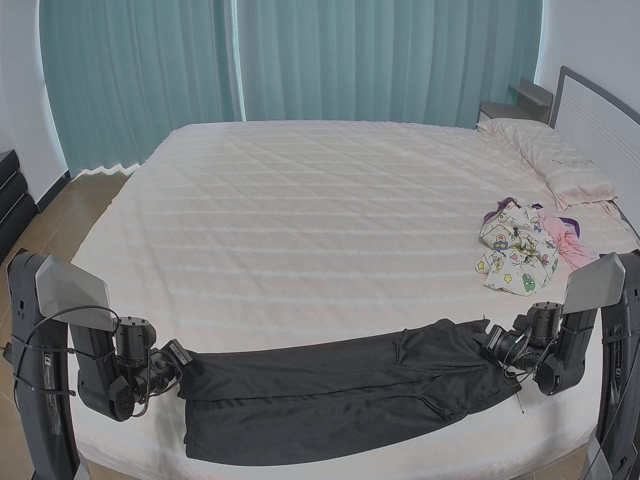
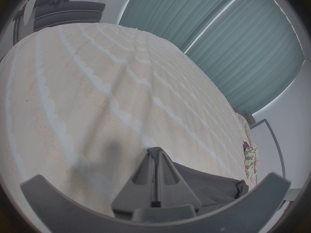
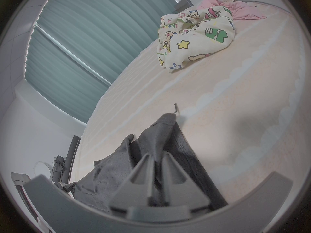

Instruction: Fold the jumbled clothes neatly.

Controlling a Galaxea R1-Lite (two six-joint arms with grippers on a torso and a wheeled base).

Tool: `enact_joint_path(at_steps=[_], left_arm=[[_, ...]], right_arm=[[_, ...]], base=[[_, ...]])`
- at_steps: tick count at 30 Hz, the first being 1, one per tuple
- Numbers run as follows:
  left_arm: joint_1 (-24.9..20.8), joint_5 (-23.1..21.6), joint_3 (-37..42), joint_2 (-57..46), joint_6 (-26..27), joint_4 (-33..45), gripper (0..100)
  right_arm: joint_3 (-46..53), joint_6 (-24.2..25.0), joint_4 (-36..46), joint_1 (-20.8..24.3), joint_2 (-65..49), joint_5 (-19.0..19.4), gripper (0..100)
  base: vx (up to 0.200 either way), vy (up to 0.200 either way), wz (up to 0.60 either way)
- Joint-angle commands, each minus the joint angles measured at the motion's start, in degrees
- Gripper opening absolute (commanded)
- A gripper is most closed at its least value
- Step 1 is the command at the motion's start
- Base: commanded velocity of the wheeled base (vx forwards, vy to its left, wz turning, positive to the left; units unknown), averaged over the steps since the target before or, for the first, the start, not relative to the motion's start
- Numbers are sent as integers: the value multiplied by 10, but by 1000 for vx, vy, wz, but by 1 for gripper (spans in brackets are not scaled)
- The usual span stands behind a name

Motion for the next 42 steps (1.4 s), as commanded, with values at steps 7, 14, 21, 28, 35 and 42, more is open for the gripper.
enact_joint_path(at_steps=[7,14,21,28,35,42], left_arm=[[0,0,1,0,1,0,0],[-4,4,1,5,3,-1,0],[-16,6,6,5,5,-3,100],[-14,7,20,-20,5,-3,100],[22,-17,57,-86,56,5,100],[27,-95,93,-94,75,0,100]], right_arm=[[3,0,-4,-12,-1,1,0],[7,1,-5,-22,-2,0,0],[22,2,-27,-21,-2,1,0],[34,7,-55,-35,-8,2,0],[33,26,-54,-65,-18,6,0],[36,33,-54,-58,-17,17,0]], base=[[0,0,0],[0,0,0],[0,0,0],[0,0,0],[0,0,0],[0,0,0]])
